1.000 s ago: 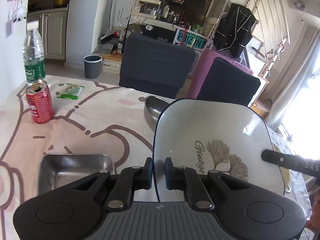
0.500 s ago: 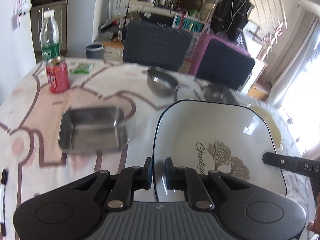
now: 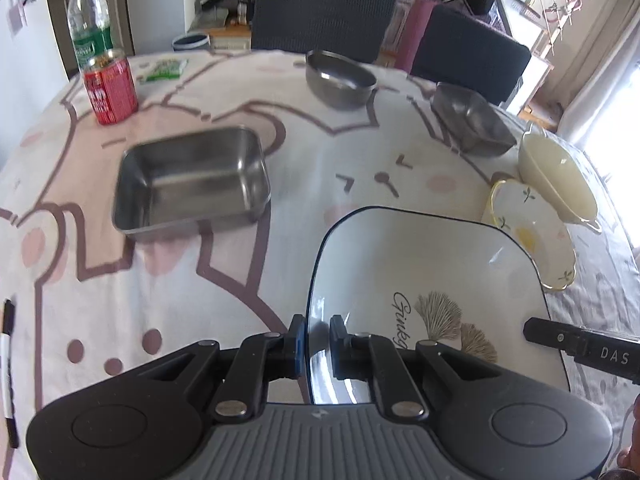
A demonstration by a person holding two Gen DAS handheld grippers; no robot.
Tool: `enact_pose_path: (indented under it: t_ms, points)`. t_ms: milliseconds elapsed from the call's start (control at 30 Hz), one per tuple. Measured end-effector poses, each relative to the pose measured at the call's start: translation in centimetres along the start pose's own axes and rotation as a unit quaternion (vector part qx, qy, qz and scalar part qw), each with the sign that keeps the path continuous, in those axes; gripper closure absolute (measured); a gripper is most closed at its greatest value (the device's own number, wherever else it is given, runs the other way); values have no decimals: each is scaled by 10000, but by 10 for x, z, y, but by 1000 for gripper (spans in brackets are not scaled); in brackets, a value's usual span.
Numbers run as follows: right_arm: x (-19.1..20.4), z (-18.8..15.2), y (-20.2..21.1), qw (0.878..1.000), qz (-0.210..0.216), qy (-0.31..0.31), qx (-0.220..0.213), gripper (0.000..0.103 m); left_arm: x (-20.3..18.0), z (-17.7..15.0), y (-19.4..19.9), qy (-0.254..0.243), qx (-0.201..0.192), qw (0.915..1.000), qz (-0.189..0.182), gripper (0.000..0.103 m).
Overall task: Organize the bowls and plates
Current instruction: 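Lift and carry the white plate with both tools across the table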
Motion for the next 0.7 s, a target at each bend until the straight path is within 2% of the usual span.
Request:
enact_pose_path:
  t_ms: [333,700]
  points:
    - [-4,-4,-23,9991,-207,-79,359,91,1,-1,-26,74,463,9989,8,90]
    - [-7,0,-36,9983,-319,-129,480,91,-3,1,-39,74,576,9983,38,88]
Point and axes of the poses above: each gripper's, at about its wrist camera, not at the fingertips, and y roughly against the way its jaws point, x to its left, z to its top, the point moved 1 cm from there along -y, roughly the way its jaws point, and after that the axes turned 3 degrees about z, right-handed, at the moved point
